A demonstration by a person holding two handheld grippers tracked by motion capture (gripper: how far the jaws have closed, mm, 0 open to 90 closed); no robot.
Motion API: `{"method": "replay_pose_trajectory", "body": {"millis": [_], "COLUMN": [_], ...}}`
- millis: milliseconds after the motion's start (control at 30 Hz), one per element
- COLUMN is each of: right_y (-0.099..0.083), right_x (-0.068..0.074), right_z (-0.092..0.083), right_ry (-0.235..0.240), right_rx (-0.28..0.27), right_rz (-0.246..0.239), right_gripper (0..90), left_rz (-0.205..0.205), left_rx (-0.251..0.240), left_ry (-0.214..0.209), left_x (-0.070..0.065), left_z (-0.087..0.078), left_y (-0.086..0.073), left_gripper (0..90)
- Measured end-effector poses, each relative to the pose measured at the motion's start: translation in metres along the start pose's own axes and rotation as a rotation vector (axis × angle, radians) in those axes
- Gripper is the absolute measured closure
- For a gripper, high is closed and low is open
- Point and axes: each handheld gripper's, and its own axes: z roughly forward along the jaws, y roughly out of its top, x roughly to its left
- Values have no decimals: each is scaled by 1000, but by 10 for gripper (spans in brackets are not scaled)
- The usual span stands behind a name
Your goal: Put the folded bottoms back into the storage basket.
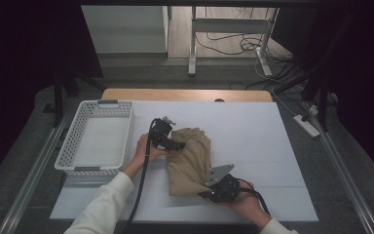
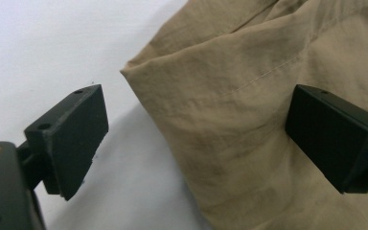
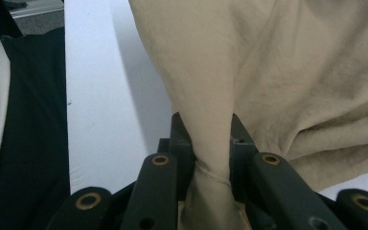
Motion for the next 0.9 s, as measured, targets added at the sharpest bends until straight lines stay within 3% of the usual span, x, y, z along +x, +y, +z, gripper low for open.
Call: {"method": "replay_pose_trajectory", "body": {"millis": [233, 367, 500, 667, 900], "right_y": [0, 0, 0, 0, 0], "right_x": [0, 0, -1, 0, -1], "right_z": [0, 0, 0, 0, -1], "right_ry": [3, 3, 4, 1, -3], "right_rx": [2, 1, 1, -1, -10], "right_rz": [3, 3, 3, 1, 1], "right_gripper": [777, 776, 777, 777, 778], "left_rz": [41, 48, 54, 75, 90], "left_rx": [-6, -11, -18, -18, -22], "left_ry": [-30, -71, -135, -138, -126], "left_x": [-3, -3, -3, -5, -8], "left_z": [9, 11, 9, 6, 2], "left_y": [3, 3, 2, 3, 4], "left_gripper": [88, 155, 322, 480, 553]}}
